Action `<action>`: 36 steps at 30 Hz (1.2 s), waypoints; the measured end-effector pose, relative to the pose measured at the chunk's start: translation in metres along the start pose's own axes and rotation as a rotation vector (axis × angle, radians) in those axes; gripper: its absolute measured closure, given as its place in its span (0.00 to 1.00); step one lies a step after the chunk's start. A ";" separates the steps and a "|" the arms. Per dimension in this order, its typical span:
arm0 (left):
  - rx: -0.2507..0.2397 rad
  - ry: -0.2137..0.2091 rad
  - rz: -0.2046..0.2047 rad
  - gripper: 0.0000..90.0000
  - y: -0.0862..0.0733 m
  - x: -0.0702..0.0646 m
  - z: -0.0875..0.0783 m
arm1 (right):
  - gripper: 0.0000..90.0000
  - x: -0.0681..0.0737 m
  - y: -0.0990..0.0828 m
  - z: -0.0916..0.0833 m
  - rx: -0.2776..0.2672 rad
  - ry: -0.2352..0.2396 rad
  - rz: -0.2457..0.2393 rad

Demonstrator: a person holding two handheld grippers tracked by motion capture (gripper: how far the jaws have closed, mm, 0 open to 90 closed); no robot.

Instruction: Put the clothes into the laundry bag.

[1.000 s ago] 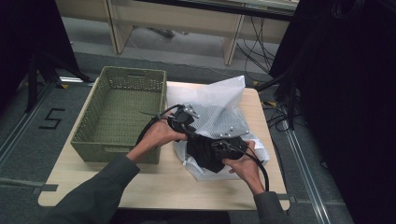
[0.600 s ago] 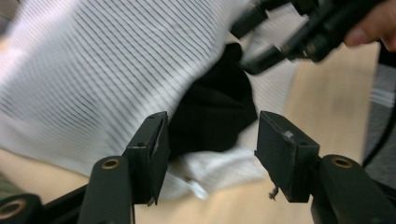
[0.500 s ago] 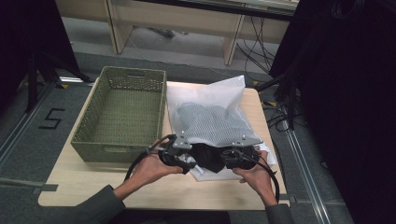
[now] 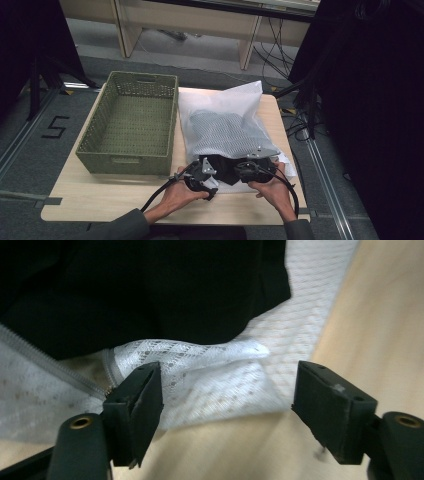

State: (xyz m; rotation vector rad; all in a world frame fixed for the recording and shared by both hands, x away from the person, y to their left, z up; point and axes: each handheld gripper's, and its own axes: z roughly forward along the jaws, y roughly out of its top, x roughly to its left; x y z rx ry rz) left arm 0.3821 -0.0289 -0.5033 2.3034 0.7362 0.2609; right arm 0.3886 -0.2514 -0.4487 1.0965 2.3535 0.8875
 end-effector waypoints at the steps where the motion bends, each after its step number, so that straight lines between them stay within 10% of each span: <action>1: -0.010 0.008 0.006 0.32 0.000 0.001 0.002 | 0.46 0.002 0.001 -0.001 0.015 0.010 0.021; 11: -0.083 -0.013 0.008 0.93 -0.011 0.014 0.002 | 0.48 0.001 0.000 0.000 0.018 0.014 0.018; 20: -0.048 -0.066 0.018 0.96 -0.033 0.021 -0.022 | 0.47 0.017 -0.002 0.007 0.014 0.084 -0.014; 29: -0.051 -0.083 0.030 0.95 -0.048 0.020 -0.035 | 0.48 0.057 -0.001 0.044 0.125 0.143 -0.095; 36: -0.049 -0.085 0.010 0.96 -0.049 0.019 -0.034 | 0.93 0.059 0.022 0.081 0.090 0.055 -0.208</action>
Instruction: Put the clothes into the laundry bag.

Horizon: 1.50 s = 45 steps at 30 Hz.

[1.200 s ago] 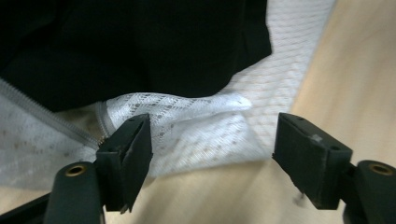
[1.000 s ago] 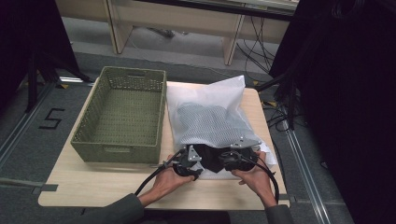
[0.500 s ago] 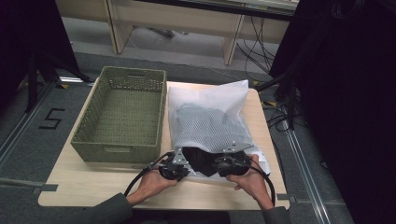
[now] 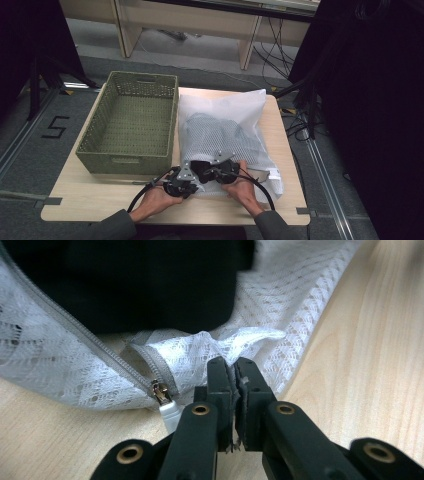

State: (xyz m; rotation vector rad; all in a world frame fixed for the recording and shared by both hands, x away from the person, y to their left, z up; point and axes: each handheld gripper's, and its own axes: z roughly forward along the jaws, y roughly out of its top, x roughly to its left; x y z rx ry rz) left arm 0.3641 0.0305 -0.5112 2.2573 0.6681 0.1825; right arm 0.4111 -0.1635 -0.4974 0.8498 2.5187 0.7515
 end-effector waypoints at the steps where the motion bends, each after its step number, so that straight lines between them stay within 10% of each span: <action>1: 0.002 -0.004 0.023 0.96 0.000 0.000 0.000 | 0.94 -0.003 0.004 0.002 0.005 -0.023 -0.004; 12: 0.024 -0.008 0.055 0.95 0.003 0.001 0.000 | 0.93 -0.065 0.028 0.026 -0.053 -0.202 0.109; 17: 0.025 -0.010 0.053 0.95 0.003 0.001 0.000 | 0.79 -0.065 0.025 0.012 -0.031 -0.103 0.150; 32: 0.024 -0.016 0.042 0.94 0.003 0.000 0.001 | 0.50 -0.011 0.034 -0.016 -0.076 0.151 0.141; 36: 0.028 -0.007 0.051 0.94 0.004 0.000 0.000 | 0.55 -0.003 0.038 0.004 -0.025 0.054 0.131; 40: 0.032 -0.007 0.085 0.94 0.004 0.001 0.000 | 0.94 -0.008 0.039 0.028 0.021 -0.039 0.067; 45: 0.033 -0.006 0.063 0.95 0.004 -0.001 0.000 | 0.98 -0.026 0.044 0.038 0.012 -0.132 0.078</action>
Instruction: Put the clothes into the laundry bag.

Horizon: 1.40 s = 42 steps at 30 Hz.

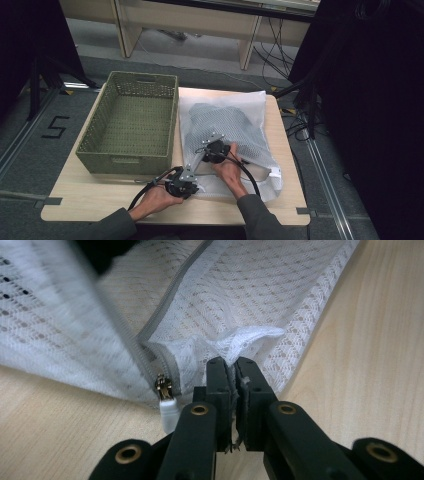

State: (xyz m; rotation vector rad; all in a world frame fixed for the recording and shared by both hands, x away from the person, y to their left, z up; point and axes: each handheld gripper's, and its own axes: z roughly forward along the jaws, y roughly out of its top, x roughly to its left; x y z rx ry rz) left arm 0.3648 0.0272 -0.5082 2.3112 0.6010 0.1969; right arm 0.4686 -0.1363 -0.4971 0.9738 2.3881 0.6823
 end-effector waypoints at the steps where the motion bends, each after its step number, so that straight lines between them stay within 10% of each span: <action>1: -0.002 -0.006 0.005 0.95 0.000 0.000 0.001 | 0.98 -0.007 0.001 0.005 -0.006 -0.010 0.001; 7: 0.001 -0.006 0.003 0.95 0.000 0.000 0.000 | 0.96 -0.037 0.006 0.014 -0.065 -0.102 0.056; 13: 0.004 -0.005 0.002 0.95 0.000 0.001 0.000 | 0.75 -0.039 0.005 0.000 -0.048 -0.006 0.092; 19: 0.003 -0.009 0.003 0.95 0.000 0.001 0.000 | 0.64 -0.042 -0.002 -0.056 -0.056 0.079 0.099; 30: 0.013 -0.013 0.030 0.95 0.001 0.003 -0.001 | 0.58 -0.074 -0.030 -0.109 -0.207 -0.067 0.081; 36: 0.040 -0.017 0.064 0.95 0.001 0.006 -0.002 | 0.54 -0.078 -0.039 -0.076 -0.063 -0.049 0.044; 37: -0.003 -0.011 0.013 0.95 0.000 0.002 0.000 | 0.53 -0.080 -0.043 -0.068 -0.009 -0.015 0.050; 38: 0.044 -0.013 0.071 0.95 0.001 0.006 -0.003 | 0.57 -0.081 -0.048 -0.059 0.014 0.007 0.042; 42: 0.010 -0.015 0.030 0.95 0.001 0.003 -0.001 | 0.69 -0.088 -0.062 -0.046 0.078 -0.008 0.039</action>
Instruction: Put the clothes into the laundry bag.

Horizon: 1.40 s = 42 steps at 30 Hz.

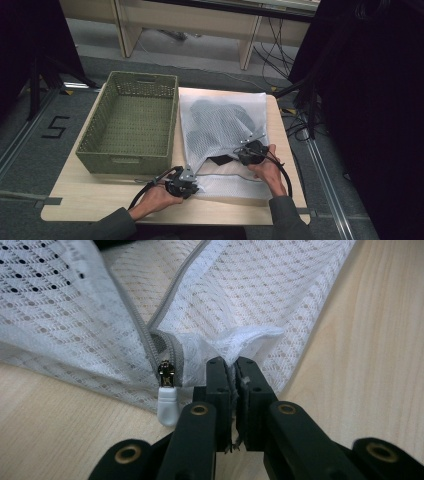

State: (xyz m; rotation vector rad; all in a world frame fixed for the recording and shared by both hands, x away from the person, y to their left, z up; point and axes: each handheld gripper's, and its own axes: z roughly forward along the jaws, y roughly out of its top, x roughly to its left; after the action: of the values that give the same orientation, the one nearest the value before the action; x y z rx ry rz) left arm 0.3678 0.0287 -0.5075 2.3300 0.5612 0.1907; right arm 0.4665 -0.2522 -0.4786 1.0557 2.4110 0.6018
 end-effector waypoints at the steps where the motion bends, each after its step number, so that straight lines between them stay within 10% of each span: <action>1: -0.012 0.003 -0.015 0.95 0.000 -0.001 0.001 | 0.76 -0.001 -0.002 0.002 0.026 -0.001 -0.019; 2: 0.034 0.002 0.040 0.95 0.001 0.002 -0.002 | 0.81 -0.001 -0.004 0.003 0.034 -0.003 -0.032; 3: -0.004 0.007 -0.021 0.95 0.000 -0.002 0.000 | 0.84 -0.001 -0.006 0.004 0.037 0.000 -0.025; 8: 0.031 0.002 0.023 0.95 0.000 0.001 -0.002 | 1.00 -0.005 -0.007 -0.001 0.043 0.023 -0.028; 16: -0.001 0.006 -0.013 0.95 0.000 -0.001 0.000 | 1.00 -0.005 -0.015 -0.075 -0.056 0.070 -0.033; 27: 0.030 0.001 0.020 0.94 0.000 0.001 -0.002 | 1.00 0.000 -0.065 -0.049 0.184 0.138 0.037; 30: -0.014 0.011 -0.025 0.95 0.000 -0.003 0.002 | 0.96 -0.001 -0.060 -0.053 0.137 0.119 0.022; 33: 0.046 0.011 0.042 0.95 0.002 -0.003 -0.003 | 0.93 -0.004 -0.056 -0.062 0.052 0.112 0.024; 38: 0.039 -0.013 0.035 0.94 0.005 -0.003 -0.012 | 0.83 -0.002 -0.052 -0.064 -0.025 0.098 0.041; 42: 0.023 -0.030 0.026 0.85 0.009 -0.004 -0.021 | 0.70 0.002 -0.049 -0.067 -0.042 0.132 0.126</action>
State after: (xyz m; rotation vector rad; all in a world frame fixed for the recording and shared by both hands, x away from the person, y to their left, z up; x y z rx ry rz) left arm 0.3614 0.0338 -0.4856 2.3597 0.5210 0.1620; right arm 0.4010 -0.2949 -0.4511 1.1917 2.4443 0.7841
